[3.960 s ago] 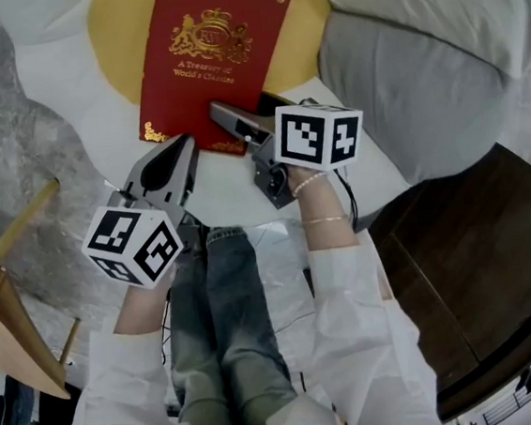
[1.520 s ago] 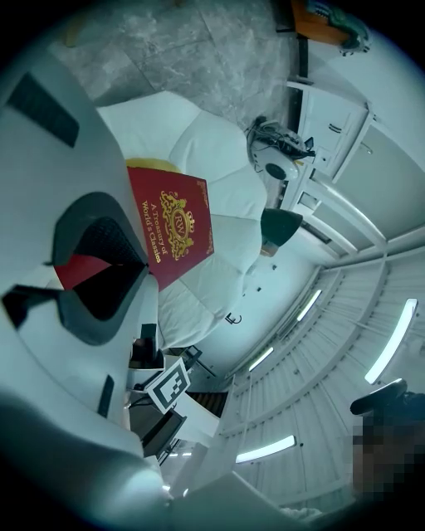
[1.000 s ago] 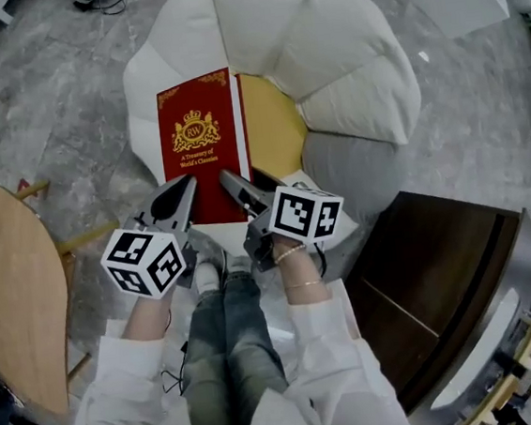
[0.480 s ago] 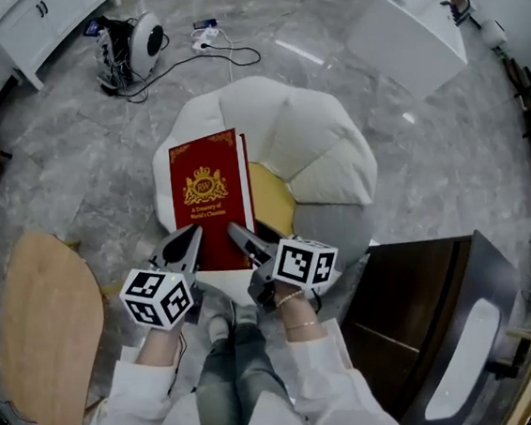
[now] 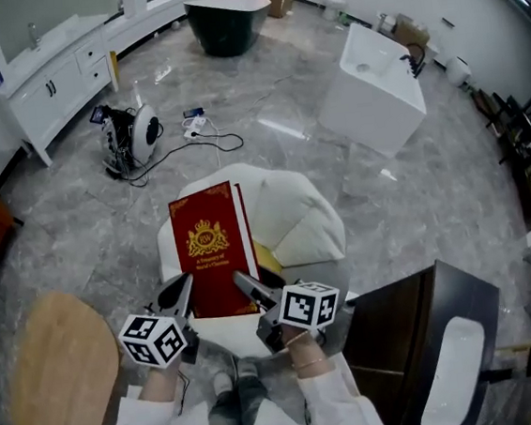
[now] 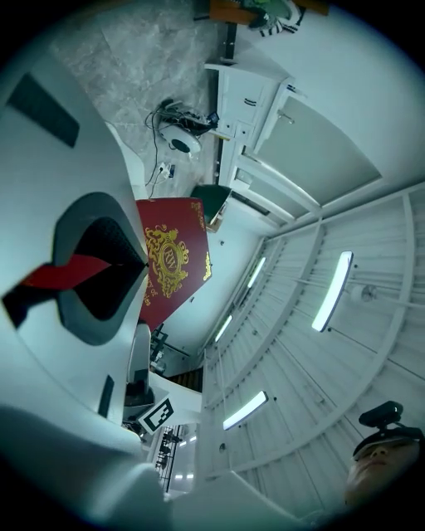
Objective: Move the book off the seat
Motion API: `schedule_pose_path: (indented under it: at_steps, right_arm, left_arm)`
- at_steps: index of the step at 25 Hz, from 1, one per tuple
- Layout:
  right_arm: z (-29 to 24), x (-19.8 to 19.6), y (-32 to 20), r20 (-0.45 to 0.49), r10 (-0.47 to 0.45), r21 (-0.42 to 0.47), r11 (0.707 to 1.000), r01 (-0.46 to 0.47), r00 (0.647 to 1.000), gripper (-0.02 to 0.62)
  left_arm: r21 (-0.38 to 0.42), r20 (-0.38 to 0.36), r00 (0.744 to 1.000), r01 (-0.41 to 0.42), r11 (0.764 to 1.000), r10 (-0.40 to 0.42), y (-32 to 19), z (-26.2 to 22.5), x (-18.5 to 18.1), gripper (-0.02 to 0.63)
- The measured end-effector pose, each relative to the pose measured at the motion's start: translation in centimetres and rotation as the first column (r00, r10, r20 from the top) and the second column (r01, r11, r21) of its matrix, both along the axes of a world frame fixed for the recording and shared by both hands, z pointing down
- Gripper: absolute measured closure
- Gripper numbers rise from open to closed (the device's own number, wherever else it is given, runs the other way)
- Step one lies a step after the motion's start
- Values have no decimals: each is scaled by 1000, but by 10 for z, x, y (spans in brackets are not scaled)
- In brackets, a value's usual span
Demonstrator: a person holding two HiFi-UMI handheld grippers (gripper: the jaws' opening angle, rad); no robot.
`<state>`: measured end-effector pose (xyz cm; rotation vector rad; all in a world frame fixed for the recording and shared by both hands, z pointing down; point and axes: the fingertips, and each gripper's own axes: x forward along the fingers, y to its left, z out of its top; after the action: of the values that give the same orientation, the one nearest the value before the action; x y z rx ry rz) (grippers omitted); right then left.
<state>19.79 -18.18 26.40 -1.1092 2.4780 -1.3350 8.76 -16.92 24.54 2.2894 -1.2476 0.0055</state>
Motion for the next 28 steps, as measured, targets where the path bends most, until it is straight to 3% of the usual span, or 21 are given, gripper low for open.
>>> schedule_pose_path:
  at_steps: [8, 14, 28]
  right_arm:
    - [-94, 27, 24, 66, 26, 131, 991, -35, 998, 341]
    - [-141, 40, 40, 85, 12, 225, 974, -31, 996, 341]
    - [-196, 39, 77, 193, 10, 362, 929, -81, 981, 344]
  left_arm:
    - [91, 8, 1000, -22, 996, 22, 30, -88, 42, 600]
    - [198, 8, 999, -46, 979, 45, 52, -148, 58, 600]
    - [340, -21, 996, -71, 938, 83, 97, -195, 62, 600]
